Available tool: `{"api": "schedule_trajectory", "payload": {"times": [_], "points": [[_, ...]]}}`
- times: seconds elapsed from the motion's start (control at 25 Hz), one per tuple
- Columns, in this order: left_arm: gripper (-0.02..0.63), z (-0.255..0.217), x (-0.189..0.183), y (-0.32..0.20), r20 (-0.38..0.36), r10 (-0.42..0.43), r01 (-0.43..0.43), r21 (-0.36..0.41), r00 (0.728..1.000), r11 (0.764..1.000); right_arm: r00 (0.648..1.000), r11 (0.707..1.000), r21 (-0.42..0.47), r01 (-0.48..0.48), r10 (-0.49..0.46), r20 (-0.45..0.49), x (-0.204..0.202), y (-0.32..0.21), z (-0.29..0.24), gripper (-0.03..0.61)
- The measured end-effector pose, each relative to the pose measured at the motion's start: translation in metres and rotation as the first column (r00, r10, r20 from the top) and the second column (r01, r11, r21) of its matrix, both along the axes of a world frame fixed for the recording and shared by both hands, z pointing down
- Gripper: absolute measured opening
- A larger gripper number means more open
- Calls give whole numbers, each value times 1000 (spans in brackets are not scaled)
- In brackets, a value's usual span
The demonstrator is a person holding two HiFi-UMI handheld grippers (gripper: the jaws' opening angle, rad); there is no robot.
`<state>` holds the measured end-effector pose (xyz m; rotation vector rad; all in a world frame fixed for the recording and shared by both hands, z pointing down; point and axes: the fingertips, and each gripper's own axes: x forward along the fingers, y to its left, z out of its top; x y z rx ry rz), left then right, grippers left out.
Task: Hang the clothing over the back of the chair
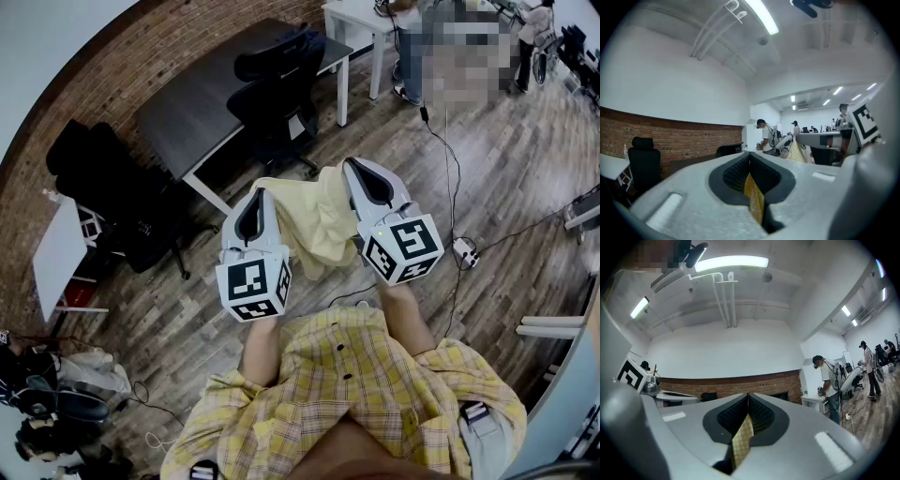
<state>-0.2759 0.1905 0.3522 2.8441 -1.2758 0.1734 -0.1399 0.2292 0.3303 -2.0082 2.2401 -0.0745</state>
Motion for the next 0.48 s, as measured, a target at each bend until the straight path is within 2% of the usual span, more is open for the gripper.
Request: {"api": "schedule_trajectory", "payload": {"times": [0.28,0.48], "points": [[5,2,16,-5,-1,-3,3,11,1000,1000,1000,1000,-1,-8,8,-8,15,-8,4,11],[4,3,22,1,-3,-4,4,25,1000,1000,1000,1000,-3,22,-22,6,17,-4,8,11]]}}
